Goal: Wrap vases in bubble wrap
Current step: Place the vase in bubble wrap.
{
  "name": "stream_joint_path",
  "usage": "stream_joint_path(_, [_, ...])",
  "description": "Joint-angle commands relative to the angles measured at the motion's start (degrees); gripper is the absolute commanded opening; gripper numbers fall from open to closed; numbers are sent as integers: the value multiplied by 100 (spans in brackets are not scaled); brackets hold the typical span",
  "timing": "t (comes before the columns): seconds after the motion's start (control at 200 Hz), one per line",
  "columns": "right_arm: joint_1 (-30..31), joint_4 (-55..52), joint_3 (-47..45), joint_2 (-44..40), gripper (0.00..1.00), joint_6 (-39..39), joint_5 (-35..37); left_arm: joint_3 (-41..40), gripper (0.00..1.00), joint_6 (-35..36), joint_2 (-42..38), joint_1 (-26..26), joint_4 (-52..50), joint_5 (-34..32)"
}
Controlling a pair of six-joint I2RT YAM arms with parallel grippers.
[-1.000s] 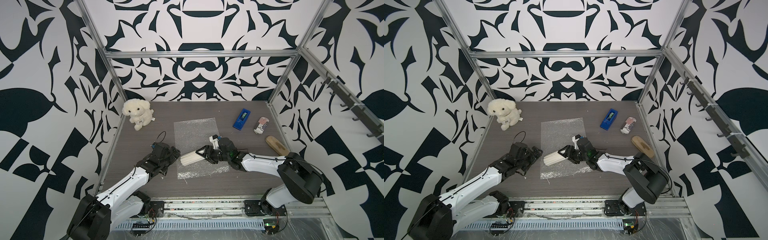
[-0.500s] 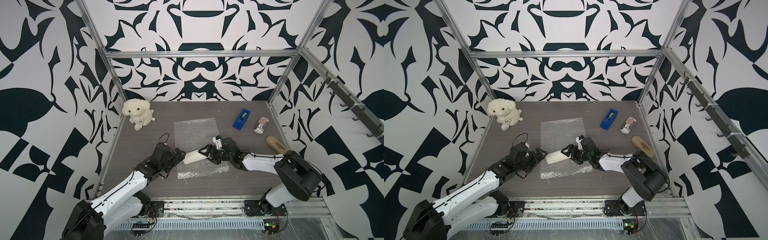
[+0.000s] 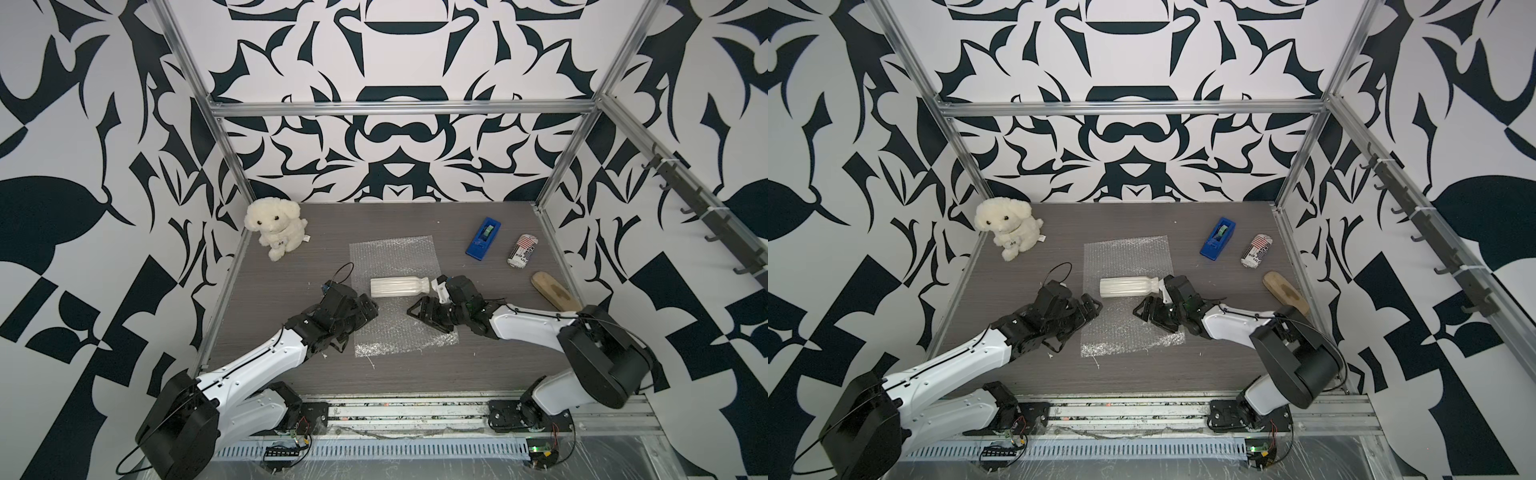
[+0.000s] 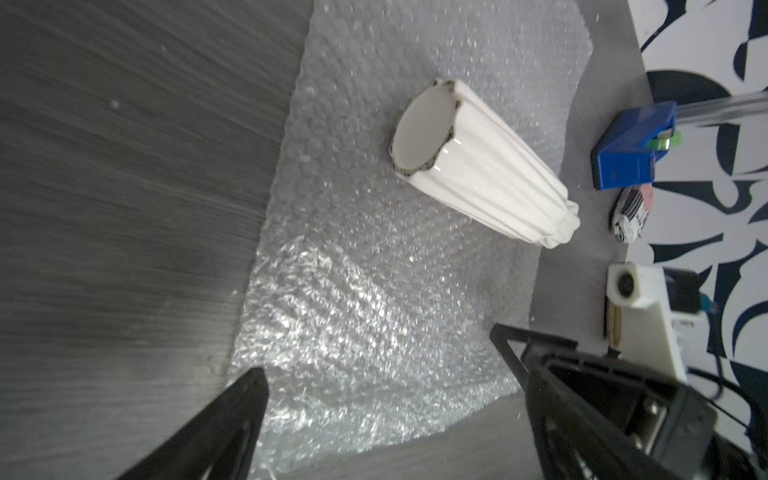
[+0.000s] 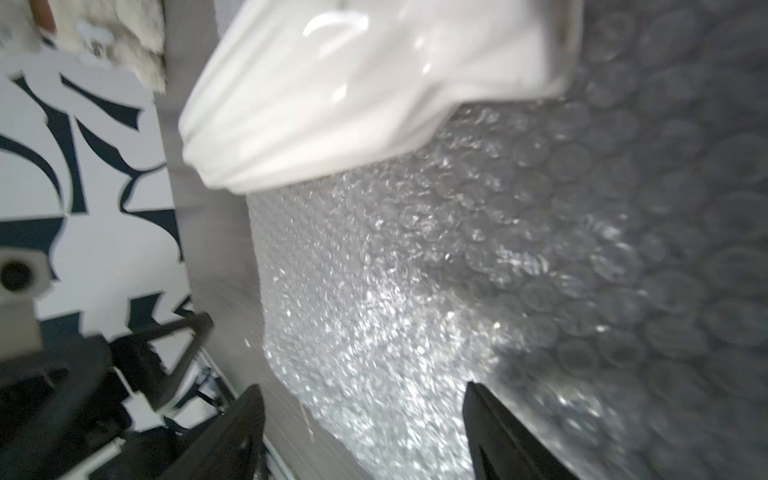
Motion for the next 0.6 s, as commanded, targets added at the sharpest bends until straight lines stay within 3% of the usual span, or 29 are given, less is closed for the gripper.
stream_joint_path(0.0, [-5,-1459,1049,-792,80,-2145,902,83,95,72,-96,12,-273,-619])
stream_joint_path(0.075, [-68,-1947,1877,-573,80,-3029,1714,58,89,53,-88,85,-258,-734])
stream_joint_path(0.17, [-389,-2161,2964,494,68,-3584,1720,-23,81,-15,-3,272,-57,-628])
stream_joint_path(0.325, [-420,-2383,4406,2337,60,-3969,1723,-19,78,-60,234,538,15,-289])
stream_joint_path(0.47, [-323,-2357,4868,3058,48,-3898,1672,-112,74,-59,322,571,269,-20])
stream_joint_path(0.595, [-89,-2336,4674,3119,48,-3975,1689,-134,74,-88,485,583,357,152])
